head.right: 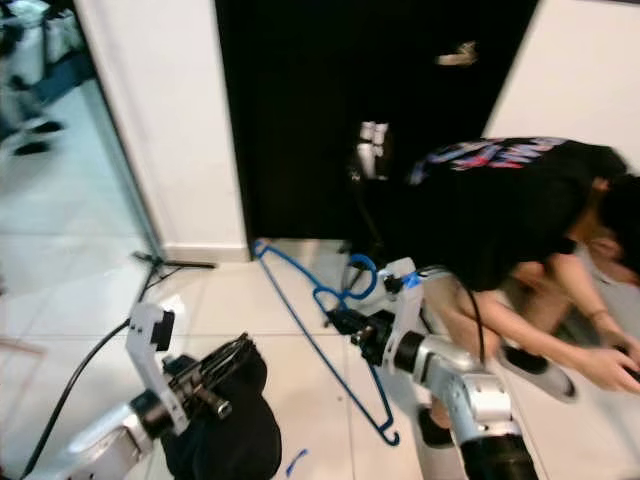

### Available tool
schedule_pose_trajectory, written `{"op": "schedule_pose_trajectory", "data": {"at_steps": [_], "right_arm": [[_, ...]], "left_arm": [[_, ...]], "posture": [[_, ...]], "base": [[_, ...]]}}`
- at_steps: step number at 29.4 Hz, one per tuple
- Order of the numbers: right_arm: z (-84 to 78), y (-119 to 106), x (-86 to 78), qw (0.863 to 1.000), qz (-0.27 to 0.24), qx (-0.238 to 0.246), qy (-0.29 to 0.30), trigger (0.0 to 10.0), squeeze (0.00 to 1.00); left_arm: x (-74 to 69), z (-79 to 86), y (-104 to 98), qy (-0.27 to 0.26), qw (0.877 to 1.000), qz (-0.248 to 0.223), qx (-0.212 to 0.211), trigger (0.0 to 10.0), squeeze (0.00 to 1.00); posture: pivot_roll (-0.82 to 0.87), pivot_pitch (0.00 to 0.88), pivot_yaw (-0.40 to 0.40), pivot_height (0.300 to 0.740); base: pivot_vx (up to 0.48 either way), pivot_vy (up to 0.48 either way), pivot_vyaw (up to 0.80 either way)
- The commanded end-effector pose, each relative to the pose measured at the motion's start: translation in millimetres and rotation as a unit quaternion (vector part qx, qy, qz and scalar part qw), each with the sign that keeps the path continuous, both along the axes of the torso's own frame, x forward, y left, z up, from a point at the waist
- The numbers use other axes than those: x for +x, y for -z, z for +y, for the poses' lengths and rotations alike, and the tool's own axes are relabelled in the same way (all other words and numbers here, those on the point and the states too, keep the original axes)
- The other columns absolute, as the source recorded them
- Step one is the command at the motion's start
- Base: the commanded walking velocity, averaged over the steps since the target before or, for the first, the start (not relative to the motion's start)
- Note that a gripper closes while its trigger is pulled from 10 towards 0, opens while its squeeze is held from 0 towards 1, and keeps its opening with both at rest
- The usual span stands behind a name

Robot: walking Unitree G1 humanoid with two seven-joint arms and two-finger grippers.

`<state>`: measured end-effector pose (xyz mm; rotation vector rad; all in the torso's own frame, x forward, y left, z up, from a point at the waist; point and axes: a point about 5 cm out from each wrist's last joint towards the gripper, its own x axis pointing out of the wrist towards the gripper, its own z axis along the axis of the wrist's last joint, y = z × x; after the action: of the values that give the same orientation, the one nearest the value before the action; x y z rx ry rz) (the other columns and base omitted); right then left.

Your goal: Hang hanger

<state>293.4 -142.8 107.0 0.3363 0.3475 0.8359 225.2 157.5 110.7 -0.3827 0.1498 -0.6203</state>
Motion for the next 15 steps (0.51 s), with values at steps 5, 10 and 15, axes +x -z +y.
{"op": "schedule_pose_trajectory", "data": {"at_steps": [5, 10, 15], "right_arm": [[-2.7, -0.4, -0.4, 1.0, 0.012, 0.013, 0.001, 10.0, 0.0], [-3.1, -0.4, -0.3, 1.0, 0.015, 0.014, -0.001, 10.0, 0.0], [-3.2, -0.5, -0.7, 1.0, 0.018, 0.017, -0.005, 10.0, 0.0]], "left_arm": [[-1.1, -2.2, -2.3, 0.012, 1.0, -0.005, -0.015, 10.0, 0.0], [-1.0, -2.2, -2.5, 0.014, 1.0, -0.005, -0.019, 10.0, 0.0], [-1.3, -2.3, -2.4, 0.017, 1.0, -0.004, -0.02, 10.0, 0.0]], "posture": [[-0.03, 0.088, -0.047, 0.74], [-0.03, 0.089, -0.05, 0.74], [-0.03, 0.091, -0.051, 0.74]], "base": [[0.0, 0.0, -0.8], [0.0, 0.0, -0.8], [0.0, 0.0, -0.8]]}}
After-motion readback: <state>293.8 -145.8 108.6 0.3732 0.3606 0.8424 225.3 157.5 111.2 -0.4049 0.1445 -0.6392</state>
